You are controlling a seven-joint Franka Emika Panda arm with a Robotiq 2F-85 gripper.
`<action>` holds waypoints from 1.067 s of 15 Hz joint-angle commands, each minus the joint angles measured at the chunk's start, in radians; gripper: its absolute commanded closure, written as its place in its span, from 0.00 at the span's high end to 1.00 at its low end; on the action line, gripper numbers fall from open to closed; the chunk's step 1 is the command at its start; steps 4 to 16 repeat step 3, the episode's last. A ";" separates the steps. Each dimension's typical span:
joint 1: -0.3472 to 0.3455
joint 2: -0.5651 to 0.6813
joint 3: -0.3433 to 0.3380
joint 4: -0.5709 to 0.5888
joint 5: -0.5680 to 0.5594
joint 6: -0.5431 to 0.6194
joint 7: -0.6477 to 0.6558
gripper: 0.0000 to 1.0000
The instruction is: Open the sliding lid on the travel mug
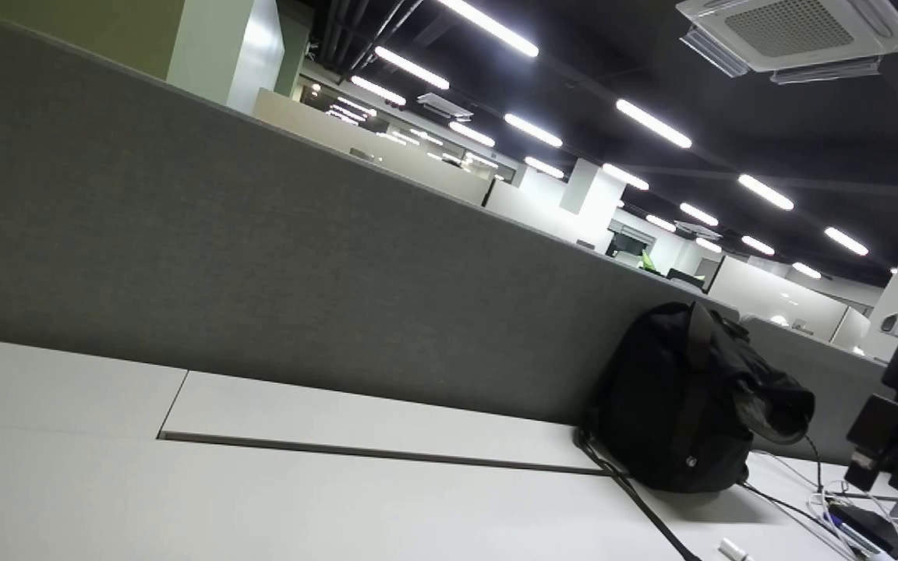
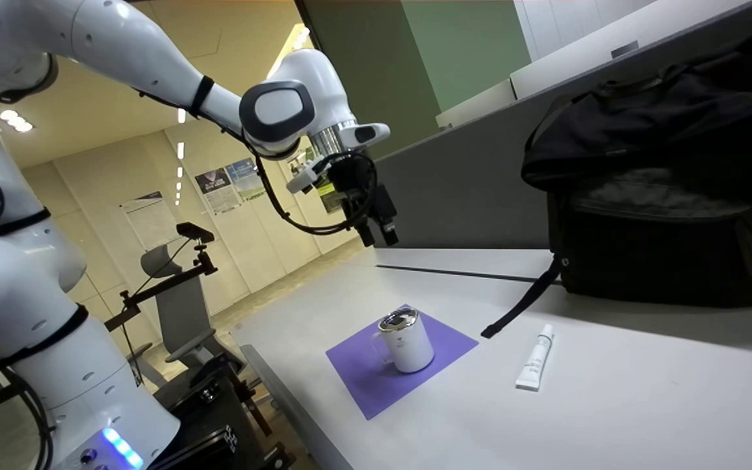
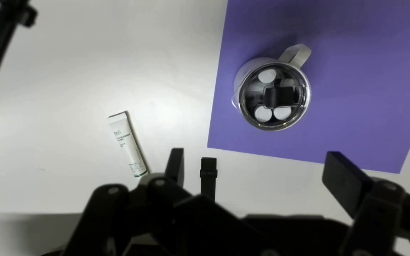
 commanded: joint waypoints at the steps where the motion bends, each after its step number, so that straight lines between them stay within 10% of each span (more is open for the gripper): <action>1: 0.013 0.000 -0.013 0.001 -0.003 -0.003 0.000 1.00; 16: 0.013 0.000 -0.014 0.001 -0.005 -0.003 0.000 1.00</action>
